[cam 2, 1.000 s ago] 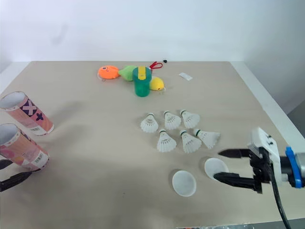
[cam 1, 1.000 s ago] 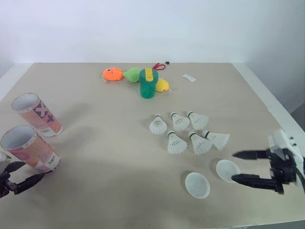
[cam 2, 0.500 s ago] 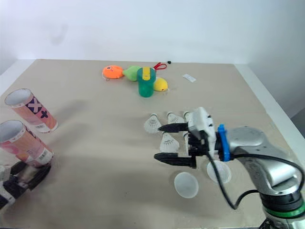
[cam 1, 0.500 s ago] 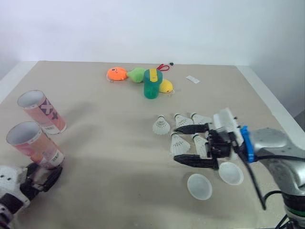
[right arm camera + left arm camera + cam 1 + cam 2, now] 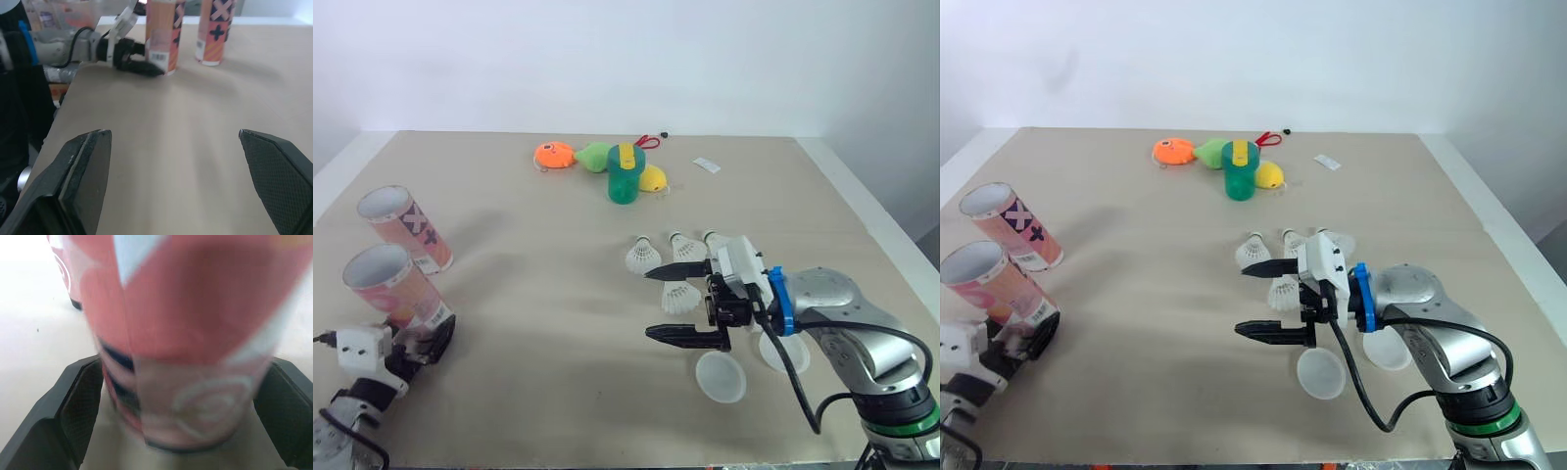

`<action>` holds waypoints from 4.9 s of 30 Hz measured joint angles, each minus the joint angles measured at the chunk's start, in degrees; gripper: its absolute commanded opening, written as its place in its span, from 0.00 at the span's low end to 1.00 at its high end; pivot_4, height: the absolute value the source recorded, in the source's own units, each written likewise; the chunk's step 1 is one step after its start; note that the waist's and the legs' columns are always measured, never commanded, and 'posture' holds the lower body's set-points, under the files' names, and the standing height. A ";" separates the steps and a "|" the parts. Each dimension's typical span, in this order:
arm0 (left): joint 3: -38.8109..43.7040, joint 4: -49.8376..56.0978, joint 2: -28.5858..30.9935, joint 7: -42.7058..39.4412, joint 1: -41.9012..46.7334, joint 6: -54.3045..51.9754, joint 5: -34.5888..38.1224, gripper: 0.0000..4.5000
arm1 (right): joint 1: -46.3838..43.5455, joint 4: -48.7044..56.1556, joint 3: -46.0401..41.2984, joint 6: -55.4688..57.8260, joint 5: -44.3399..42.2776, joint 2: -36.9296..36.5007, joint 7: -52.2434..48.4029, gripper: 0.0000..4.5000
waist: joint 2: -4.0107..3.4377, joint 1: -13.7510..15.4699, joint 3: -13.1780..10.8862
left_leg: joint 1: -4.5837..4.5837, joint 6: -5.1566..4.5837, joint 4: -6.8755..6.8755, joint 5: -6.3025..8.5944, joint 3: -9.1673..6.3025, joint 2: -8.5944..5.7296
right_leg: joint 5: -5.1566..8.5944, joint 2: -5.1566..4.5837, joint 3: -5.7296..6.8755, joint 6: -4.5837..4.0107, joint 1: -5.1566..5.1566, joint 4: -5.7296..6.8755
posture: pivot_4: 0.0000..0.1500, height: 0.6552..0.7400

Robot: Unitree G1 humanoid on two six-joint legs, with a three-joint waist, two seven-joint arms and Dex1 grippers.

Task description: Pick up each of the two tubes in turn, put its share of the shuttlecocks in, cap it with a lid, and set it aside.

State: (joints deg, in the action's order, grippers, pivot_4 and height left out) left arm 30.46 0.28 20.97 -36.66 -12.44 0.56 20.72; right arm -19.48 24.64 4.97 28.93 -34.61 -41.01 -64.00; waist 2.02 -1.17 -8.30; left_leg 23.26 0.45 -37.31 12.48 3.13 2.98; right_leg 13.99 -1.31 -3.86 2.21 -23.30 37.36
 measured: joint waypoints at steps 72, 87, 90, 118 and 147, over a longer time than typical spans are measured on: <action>-34.12 4.33 46.08 -43.23 26.06 -17.76 -6.53 0.83 | 35.64 22.23 -10.48 2.41 5.15 5.57 30.66 1.00 | -0.11 -0.02 -0.50 | 0.64 0.35 0.13 0.32 -0.03 -0.06 | 0.58 0.01 0.07 0.14 -0.27 -0.15 | 1.00 1.00; -42.48 0.14 46.39 -49.94 37.10 -15.45 -15.81 0.83 | 25.97 16.33 0.23 12.72 6.47 17.43 44.31 1.00 | -0.08 -0.13 -0.56 | 0.98 0.31 -0.13 0.32 -0.09 0.04 | 0.61 0.40 -0.22 0.25 -0.77 0.61 | 1.00 1.00; -42.38 0.17 46.03 -49.86 37.10 -15.80 -15.84 0.83 | 25.13 15.27 0.33 12.88 7.35 18.41 45.50 1.00 | -0.08 -0.10 -0.56 | 0.98 0.31 -0.18 0.32 -0.14 0.00 | 0.70 0.38 -0.20 0.31 -0.80 0.79 | 1.00 1.00; -41.77 1.40 45.04 -48.94 36.67 -17.28 -15.82 0.82 | 21.33 9.36 -0.89 12.53 10.30 25.83 51.87 0.40 | -0.10 -0.10 -0.55 | 0.98 0.32 -0.25 0.30 -0.13 -0.05 | 0.68 0.34 -0.21 0.38 -0.78 0.84 | 1.00 1.00; -41.78 1.40 43.68 -48.77 37.04 -18.05 -16.02 0.82 | 10.98 13.85 -0.97 7.59 3.79 17.72 35.66 0.01 | -0.15 -0.07 -0.54 | 0.93 0.27 -0.43 0.26 -0.14 -0.07 | 0.57 0.33 -0.21 0.45 -0.66 0.85 | 1.00 1.00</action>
State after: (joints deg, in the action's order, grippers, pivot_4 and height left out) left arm -11.31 1.68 64.64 -85.43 24.60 -17.49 4.69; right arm -8.50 38.49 4.00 36.53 -30.82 -23.29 -28.34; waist 1.87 -1.24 -8.84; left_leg 24.19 0.72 -37.73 12.74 2.99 2.91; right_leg 14.56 -0.98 -4.07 2.66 -23.97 38.21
